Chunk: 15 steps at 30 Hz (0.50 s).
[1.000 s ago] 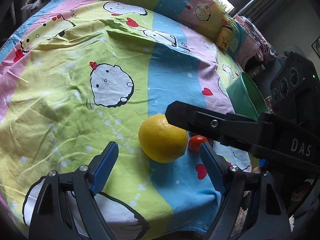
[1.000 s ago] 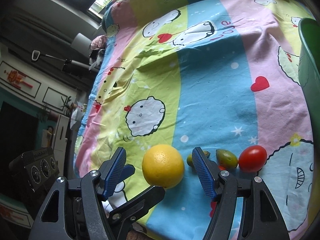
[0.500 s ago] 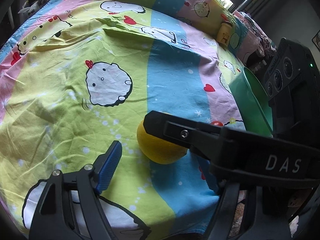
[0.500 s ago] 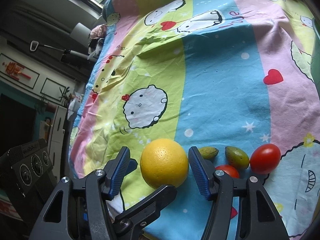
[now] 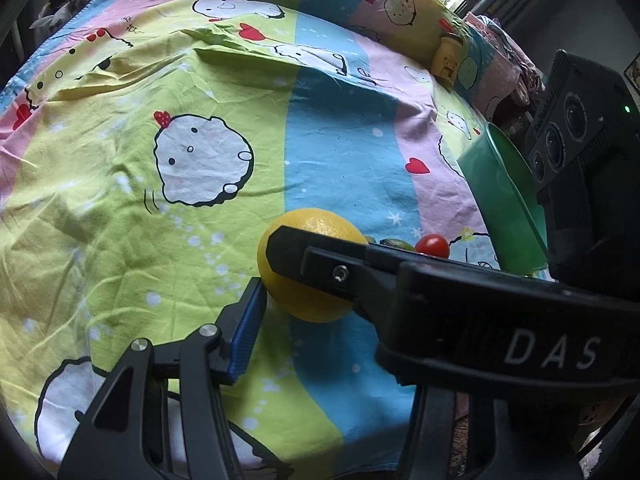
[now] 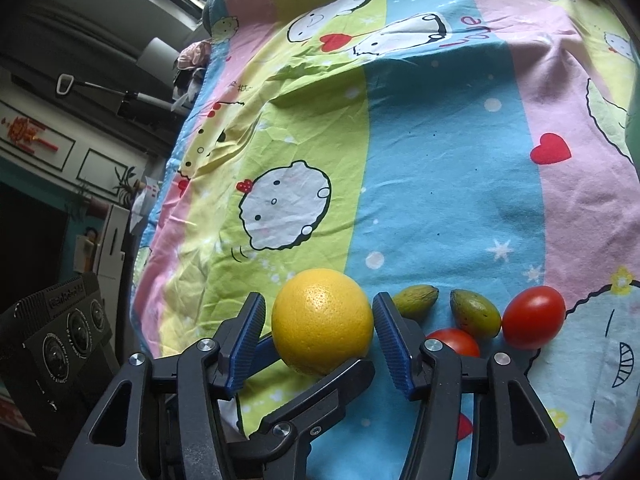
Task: Organize fruits
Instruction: 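Close the right gripper on the yellow lemon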
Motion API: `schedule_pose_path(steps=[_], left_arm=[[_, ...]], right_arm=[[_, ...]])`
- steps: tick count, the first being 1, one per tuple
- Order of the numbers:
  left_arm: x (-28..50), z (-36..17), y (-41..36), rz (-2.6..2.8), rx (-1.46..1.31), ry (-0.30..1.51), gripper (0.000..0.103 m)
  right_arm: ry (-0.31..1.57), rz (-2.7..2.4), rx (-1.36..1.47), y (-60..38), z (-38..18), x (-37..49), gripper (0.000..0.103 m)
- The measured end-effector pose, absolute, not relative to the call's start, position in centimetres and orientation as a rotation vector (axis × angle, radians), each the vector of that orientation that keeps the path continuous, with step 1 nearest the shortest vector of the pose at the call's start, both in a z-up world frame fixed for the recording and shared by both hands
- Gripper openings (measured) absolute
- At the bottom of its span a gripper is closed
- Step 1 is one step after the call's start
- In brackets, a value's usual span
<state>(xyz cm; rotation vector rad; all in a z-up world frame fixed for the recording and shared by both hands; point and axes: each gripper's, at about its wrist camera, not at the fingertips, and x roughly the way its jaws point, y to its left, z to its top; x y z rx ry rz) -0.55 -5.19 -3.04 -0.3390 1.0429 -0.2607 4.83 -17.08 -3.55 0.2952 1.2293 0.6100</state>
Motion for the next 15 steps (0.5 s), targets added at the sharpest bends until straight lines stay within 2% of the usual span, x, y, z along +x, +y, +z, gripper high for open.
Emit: schedule_pose_path(steps=[15], left_arm=[[-0.9,0.2,-6.5,-0.265,-0.272,0.928,0.052]], right_arm=[[1.084,0.632,0.294,-18.1,-0.1,3.7,0.056]])
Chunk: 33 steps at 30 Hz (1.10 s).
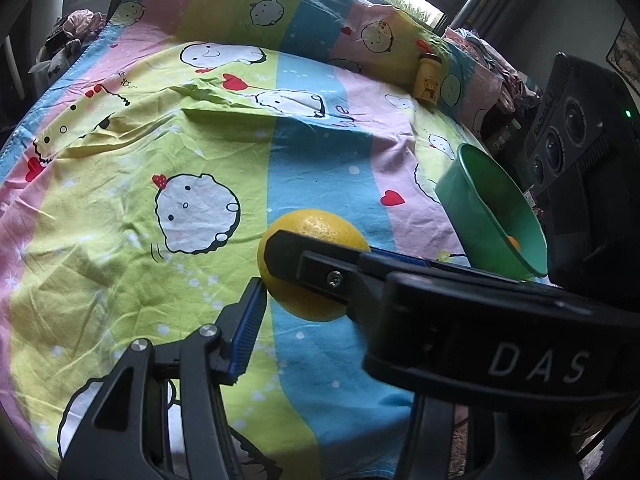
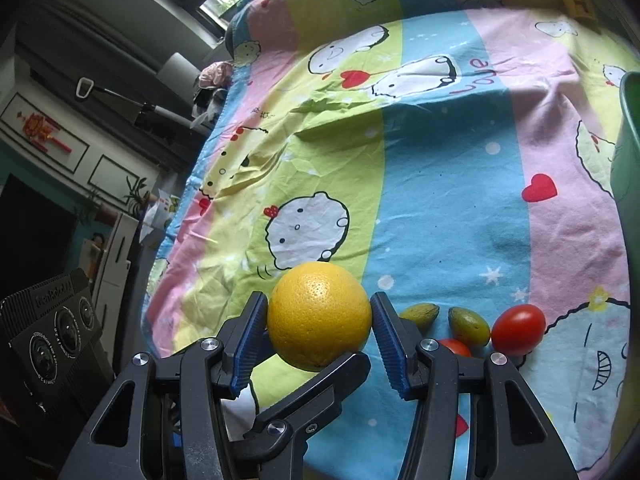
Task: Organize fruits
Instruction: 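Lift the lemon with the right gripper and carry it over the bowl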
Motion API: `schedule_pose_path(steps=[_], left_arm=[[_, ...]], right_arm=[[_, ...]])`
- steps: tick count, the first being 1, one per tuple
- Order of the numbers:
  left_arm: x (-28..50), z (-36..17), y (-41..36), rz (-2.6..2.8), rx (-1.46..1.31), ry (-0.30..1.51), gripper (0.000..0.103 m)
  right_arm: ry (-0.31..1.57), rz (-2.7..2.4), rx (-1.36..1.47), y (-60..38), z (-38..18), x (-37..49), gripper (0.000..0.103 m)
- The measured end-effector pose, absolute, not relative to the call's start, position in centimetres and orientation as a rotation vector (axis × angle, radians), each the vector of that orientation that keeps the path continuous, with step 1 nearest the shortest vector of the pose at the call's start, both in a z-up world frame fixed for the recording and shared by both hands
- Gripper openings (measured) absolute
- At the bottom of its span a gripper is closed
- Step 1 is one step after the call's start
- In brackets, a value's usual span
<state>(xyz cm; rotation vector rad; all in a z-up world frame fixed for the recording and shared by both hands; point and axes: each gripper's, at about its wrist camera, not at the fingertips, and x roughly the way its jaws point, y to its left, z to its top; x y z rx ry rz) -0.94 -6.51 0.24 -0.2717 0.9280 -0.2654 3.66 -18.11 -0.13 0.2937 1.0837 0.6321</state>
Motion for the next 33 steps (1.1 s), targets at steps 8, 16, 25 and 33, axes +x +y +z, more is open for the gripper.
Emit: schedule_pose_path(steps=[8,16,25,33], left_arm=[[-0.4,3.3,-8.8,-0.307,-0.210,0.839,0.052],[0.6,5.5,-11.4,-0.356,-0.163,0.803,0.051],[1.7,7.1,-15.9,-0.451,-0.061,0.760,0.050],[3.1,7.1,-20.0,-0.564,-0.001,0.767,0.050]], right_arm=[[0.952,0.601,0.335,-20.8,3.2,3.1,0.056],[0.869,0.575,0.398,-23.8,5.1,3.5,0.056],[0.777,0.487,0.489,-28.8,6.3,3.3,0.056],[0.734,0.373,0.572,-33.1,6.3,2.9,0.056]])
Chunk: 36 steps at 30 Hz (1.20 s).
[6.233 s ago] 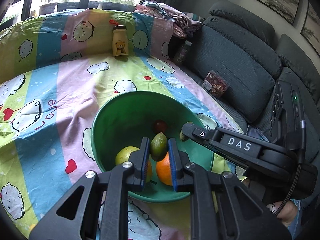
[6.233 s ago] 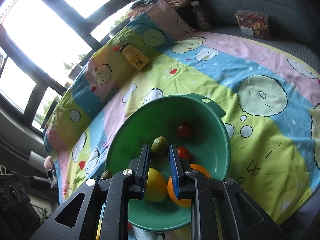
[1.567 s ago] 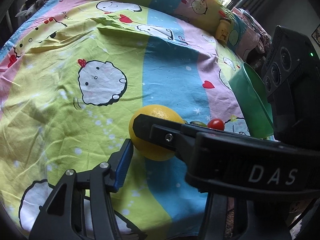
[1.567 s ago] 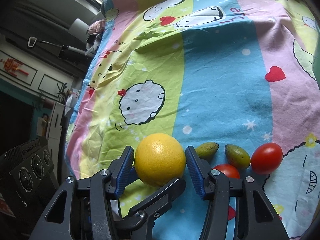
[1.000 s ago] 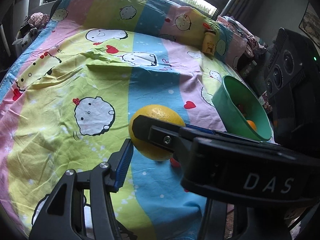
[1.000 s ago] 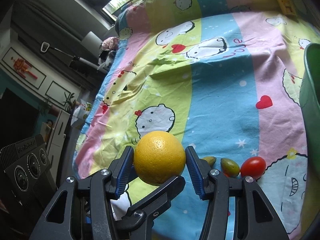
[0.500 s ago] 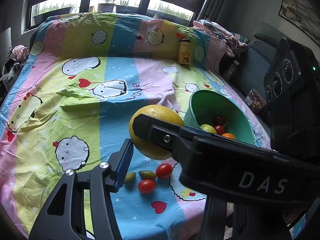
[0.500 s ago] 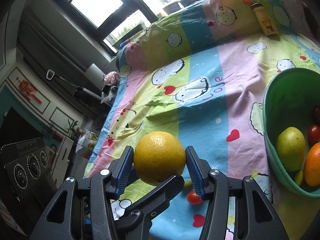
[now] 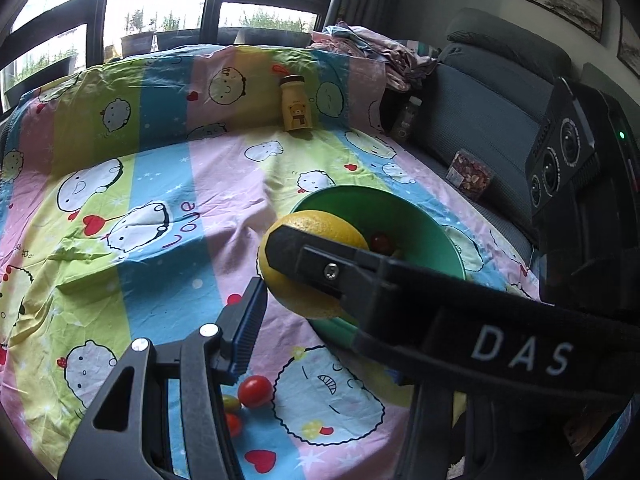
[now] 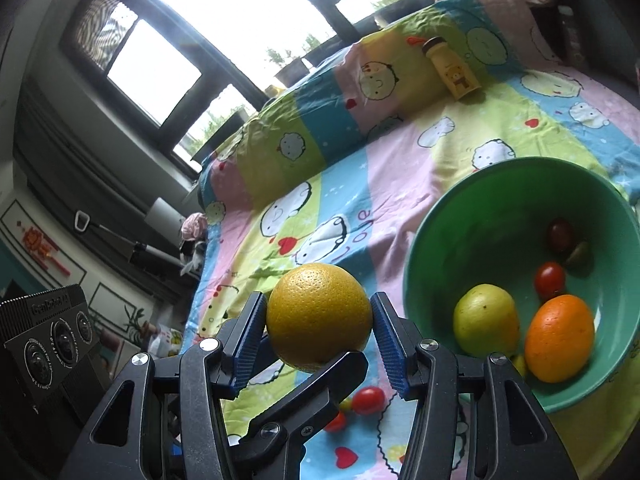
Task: Organize fruits
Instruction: 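Lift the lemon with the right gripper and carry it over the bowl, then lower the lemon into the bowl and open the right gripper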
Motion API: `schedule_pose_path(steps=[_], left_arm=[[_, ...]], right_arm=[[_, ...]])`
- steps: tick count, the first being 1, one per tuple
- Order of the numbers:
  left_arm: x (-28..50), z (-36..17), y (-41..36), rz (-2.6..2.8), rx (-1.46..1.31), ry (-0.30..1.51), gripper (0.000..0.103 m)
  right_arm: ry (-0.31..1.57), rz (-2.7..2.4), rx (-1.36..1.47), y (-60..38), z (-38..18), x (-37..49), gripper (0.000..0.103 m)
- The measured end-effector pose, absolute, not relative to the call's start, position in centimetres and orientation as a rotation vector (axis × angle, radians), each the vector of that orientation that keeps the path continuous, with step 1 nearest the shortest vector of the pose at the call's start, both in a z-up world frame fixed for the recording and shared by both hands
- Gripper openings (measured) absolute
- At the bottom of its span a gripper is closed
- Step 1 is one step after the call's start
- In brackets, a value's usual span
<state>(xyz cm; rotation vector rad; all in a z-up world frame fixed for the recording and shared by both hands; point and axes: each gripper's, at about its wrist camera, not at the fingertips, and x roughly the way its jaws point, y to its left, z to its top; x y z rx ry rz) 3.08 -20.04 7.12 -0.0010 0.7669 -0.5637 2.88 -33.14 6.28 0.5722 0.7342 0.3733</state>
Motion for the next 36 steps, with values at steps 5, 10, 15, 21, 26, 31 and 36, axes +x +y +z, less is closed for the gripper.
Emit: schedule_pose_path(steps=[5,10,15,21,26,31,36], left_arm=[[3.8,6.8,-22.3,-0.628,0.017,0.777,0.050],[4.2,6.2,-24.3,-0.669,0.029,0.791,0.050],[4.9,5.4,-25.7,-0.722,0.019,0.821,0.050],[5.4,4.4,-26.9,-0.764,0.004,0.861,0.050],[5.7,3.7,-27.4,-0.786,-0.006,0.887,0.050],[6.0,3.2,-27.6,-0.800,-0.019,0.910,0.050],[6.1,3.0,-27.8,-0.806,-0.026,0.925,0.050]], right_arm=[[0.720,0.301,0.617,-35.5,5.9,2.6,0.056],[0.717,0.255,0.659,-37.5,5.2,2.5,0.056],[0.731,0.188,0.679,-39.0,4.6,2.4,0.056],[0.760,0.129,0.699,-40.1,3.8,2.4,0.056],[0.779,0.097,0.710,-40.7,3.2,2.4,0.056],[0.801,0.070,0.715,-40.9,2.8,2.5,0.056],[0.813,0.056,0.717,-41.1,2.5,2.6,0.056]])
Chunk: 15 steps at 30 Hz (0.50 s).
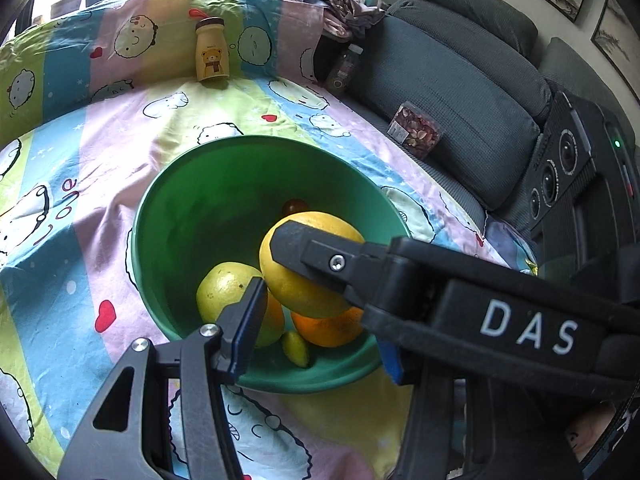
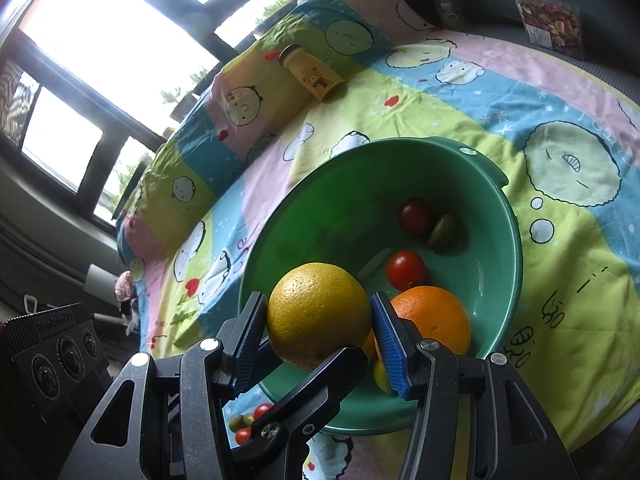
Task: Organize fruits
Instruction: 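Lower the lemon into the bowl and open the right gripper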
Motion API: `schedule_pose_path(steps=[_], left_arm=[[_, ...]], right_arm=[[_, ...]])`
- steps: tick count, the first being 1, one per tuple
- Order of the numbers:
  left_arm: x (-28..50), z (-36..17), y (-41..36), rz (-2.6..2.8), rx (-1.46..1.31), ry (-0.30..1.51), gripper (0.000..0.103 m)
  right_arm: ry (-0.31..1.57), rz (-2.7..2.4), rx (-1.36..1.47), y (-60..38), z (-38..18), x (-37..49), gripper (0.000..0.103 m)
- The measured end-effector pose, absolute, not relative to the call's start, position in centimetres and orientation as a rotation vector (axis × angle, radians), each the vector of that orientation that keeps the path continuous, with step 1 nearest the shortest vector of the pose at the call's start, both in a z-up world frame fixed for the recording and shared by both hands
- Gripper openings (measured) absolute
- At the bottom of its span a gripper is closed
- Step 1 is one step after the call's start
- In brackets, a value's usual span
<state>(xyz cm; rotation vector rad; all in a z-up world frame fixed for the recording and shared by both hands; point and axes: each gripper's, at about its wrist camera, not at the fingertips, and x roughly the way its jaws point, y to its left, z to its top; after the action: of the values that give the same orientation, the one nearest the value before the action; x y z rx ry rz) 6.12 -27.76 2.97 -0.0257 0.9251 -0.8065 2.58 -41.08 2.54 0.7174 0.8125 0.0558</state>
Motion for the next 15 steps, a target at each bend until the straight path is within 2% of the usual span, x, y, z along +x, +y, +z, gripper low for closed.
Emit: schedule_pose_path(steps=[9,15], left_arm=[[6.60,2.21,-27.93,-0.793,-0.031,0.966,0.050],[6.14,3.10,-26.93,-0.789,-0.034,0.920,0.053]], right_arm=[[0.834,0.016,0.719,-41.37,2.06,2.77,0.056],[0.806,-0.037,0.711,-41.90,2.49,2.22,0.056]])
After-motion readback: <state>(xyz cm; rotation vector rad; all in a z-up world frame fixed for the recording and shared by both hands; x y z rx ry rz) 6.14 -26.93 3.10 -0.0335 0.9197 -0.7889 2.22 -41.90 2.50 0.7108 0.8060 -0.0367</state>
